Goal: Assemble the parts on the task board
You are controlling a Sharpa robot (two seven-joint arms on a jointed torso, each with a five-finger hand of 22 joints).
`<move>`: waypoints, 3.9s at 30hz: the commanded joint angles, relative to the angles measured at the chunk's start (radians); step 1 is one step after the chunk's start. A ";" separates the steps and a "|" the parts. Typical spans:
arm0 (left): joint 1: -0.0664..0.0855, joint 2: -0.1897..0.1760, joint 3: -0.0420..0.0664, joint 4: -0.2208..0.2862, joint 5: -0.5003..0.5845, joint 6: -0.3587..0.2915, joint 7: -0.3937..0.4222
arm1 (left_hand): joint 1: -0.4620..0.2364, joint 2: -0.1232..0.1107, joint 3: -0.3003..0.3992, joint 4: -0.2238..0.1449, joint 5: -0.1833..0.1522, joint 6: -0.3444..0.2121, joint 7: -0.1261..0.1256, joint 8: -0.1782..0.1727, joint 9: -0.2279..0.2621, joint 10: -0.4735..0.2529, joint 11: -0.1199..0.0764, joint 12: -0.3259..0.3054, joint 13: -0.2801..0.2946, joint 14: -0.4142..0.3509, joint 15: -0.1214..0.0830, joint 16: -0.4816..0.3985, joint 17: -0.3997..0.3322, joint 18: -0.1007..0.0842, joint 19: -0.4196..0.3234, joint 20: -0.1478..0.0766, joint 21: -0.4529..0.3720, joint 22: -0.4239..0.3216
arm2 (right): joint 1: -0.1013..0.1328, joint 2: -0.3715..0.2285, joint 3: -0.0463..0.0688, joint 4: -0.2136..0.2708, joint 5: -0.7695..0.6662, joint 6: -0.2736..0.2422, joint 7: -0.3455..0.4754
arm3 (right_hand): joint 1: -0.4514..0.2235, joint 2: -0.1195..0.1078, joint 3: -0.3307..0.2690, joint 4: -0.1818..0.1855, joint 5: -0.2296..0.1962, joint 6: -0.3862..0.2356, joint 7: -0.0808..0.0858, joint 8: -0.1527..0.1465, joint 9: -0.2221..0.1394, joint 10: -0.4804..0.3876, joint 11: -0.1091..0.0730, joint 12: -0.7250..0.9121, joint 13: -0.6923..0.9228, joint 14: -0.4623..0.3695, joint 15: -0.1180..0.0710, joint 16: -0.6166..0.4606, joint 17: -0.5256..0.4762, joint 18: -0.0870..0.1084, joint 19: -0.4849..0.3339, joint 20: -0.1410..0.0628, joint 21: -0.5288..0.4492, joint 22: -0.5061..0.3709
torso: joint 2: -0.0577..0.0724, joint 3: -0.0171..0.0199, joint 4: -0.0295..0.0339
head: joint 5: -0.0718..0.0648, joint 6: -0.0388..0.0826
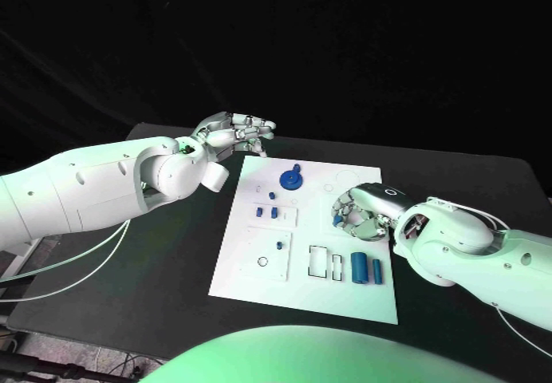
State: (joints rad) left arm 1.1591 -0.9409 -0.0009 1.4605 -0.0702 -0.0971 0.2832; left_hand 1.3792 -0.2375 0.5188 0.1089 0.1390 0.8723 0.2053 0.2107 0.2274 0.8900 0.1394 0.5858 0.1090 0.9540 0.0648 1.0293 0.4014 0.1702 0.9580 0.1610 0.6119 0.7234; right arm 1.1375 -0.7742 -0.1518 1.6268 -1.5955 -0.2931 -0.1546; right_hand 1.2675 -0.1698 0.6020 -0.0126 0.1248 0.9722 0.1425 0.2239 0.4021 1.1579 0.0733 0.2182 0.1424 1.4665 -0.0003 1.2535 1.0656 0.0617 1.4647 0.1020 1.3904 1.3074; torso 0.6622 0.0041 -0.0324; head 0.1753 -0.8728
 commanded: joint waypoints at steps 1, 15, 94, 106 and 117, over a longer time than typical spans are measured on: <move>0.001 0.001 0.001 0.003 0.007 0.016 0.002 | 0.001 0.005 -0.007 -0.001 0.000 -0.009 0.000 -0.005 -0.002 -0.005 0.000 0.007 0.001 -0.004 0.006 -0.004 -0.001 0.012 0.002 0.003 -0.006 -0.001 | -0.004 0.005 -0.002 -0.005 -0.004 0.022 0.006 | 0.004 0.007 0.008 0.000 -0.006 0.008 0.001 0.002 0.002 0.005 0.001 -0.003 -0.002 0.009 -0.006 0.005 0.001 -0.017 0.014 -0.003 0.003 0.170 | 0.001 0.0004 -0.0002 | 0.000 0.000; 0.001 0.000 0.001 0.004 0.007 0.020 0.000 | 0.001 0.005 -0.008 0.000 0.000 -0.009 0.000 -0.005 -0.002 -0.005 0.000 0.007 0.001 -0.004 0.006 -0.004 -0.001 0.012 0.003 0.003 -0.007 -0.001 | -0.011 0.016 -0.003 -0.012 -0.024 0.013 -0.012 | -0.007 0.005 0.006 0.007 -0.011 0.015 0.004 0.005 0.003 0.009 0.003 -0.010 -0.004 0.010 -0.005 0.007 0.002 -0.018 0.016 -0.003 0.005 0.171 | -0.001 -0.0008 -0.0006 | -0.002 0.000; 0.001 0.020 0.000 -0.011 0.007 0.039 -0.009 | 0.002 0.007 -0.010 0.001 0.000 -0.012 0.001 -0.006 -0.003 -0.010 0.001 0.008 0.001 -0.004 0.006 -0.003 -0.002 0.012 0.006 0.003 -0.010 -0.003 | -0.150 0.247 -0.002 0.024 0.053 -0.130 0.050 | -0.008 0.040 0.014 0.018 0.001 0.052 -0.013 0.037 0.022 0.054 -0.013 -0.010 0.003 0.014 -0.017 0.022 0.015 -0.021 0.024 -0.013 0.019 0.182 | 0.000 -0.0007 0.0001 | 0.085 0.000; 0.001 0.018 0.000 -0.009 0.007 0.040 -0.011 | 0.001 0.007 -0.012 0.002 0.000 -0.012 0.001 -0.006 -0.003 -0.011 0.001 0.008 0.001 -0.004 0.007 -0.003 -0.002 0.012 0.007 0.003 -0.011 -0.003 | -0.154 0.252 -0.005 0.008 0.038 -0.104 0.040 | -0.010 0.039 0.013 0.019 0.003 0.049 -0.011 0.036 0.023 0.053 -0.011 -0.012 0.003 0.014 -0.016 0.021 0.013 -0.021 0.024 -0.013 0.018 0.181 | 0.000 -0.0009 0.0000 | 0.092 0.000; 0.001 0.017 0.000 -0.008 0.007 0.040 -0.011 | 0.001 0.007 -0.012 0.002 0.000 -0.012 0.001 -0.006 -0.003 -0.011 0.001 0.008 0.001 -0.004 0.007 -0.003 -0.002 0.012 0.007 0.003 -0.011 -0.003 | -0.155 0.257 -0.008 -0.001 0.026 -0.082 0.028 | -0.011 0.038 0.012 0.019 0.003 0.047 -0.010 0.036 0.023 0.053 -0.011 -0.013 0.003 0.014 -0.016 0.022 0.014 -0.021 0.024 -0.013 0.018 0.182 | 0.000 -0.0008 0.0002 | 0.097 0.000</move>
State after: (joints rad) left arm 1.1591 -0.9247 -0.0010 1.4494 -0.0689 -0.0737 0.2684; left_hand 1.3792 -0.2375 0.5132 0.1090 0.1390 0.8650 0.2053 0.2107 0.2259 0.8864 0.1431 0.5892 0.1090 0.9504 0.0683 1.0292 0.4010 0.1701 0.9616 0.1646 0.6049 0.7209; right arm 0.9849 -0.5179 -0.1574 1.6280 -1.5488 -0.4085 -0.1165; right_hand 1.2554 -0.1401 0.6137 0.0054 0.1240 1.0150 0.1309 0.2530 0.4255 1.2061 0.0613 0.2103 0.1447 1.4663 -0.0074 1.2721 1.0801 0.0528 1.4643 0.0948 1.4103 1.3080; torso 0.6618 0.0034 -0.0328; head 0.2709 -0.8727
